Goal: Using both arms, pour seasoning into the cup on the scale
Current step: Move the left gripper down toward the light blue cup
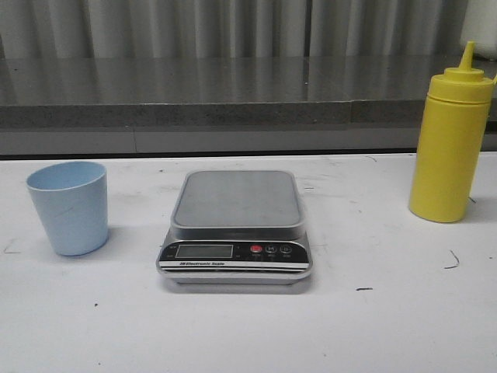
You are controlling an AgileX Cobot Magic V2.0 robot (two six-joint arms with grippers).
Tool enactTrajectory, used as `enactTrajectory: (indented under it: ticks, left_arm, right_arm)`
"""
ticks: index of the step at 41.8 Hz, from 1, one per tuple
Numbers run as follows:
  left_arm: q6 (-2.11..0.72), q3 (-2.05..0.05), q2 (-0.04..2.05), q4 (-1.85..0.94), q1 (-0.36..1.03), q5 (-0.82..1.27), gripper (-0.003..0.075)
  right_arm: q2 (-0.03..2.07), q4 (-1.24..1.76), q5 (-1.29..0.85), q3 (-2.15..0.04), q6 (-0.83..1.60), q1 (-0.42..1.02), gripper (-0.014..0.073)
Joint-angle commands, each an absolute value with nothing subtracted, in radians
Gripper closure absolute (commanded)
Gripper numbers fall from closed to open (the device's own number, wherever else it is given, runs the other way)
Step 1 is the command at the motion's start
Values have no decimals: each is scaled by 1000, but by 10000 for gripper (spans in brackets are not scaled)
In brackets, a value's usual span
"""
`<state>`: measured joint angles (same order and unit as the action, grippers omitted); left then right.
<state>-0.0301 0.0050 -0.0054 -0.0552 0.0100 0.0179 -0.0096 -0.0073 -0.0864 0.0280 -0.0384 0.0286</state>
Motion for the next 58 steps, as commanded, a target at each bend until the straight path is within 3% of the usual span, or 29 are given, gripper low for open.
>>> enactTrajectory:
  ticks: [1,33,44,52,58]
  left_arm:
    - [-30,28,-20,-63,9,-62,740]
    - [-30,14,-20,-67,9,-103,740]
    - [-30,-315,13,-76,9,96,740]
    - [-30,-592,161,-69,9,361,740]
    - [-30,-671,289,-69,9,452,740]
  right_arm:
    - [-27,-6,0,21,-35,26,659]
    - [-27,-7,53,-21,-35,25,659]
    - [28,-57,-137,-319,-31,25,659]
    - [187,-71,-333,-552,-31,25,659]
    - [310,-71,-470,-646,-31,25,659]
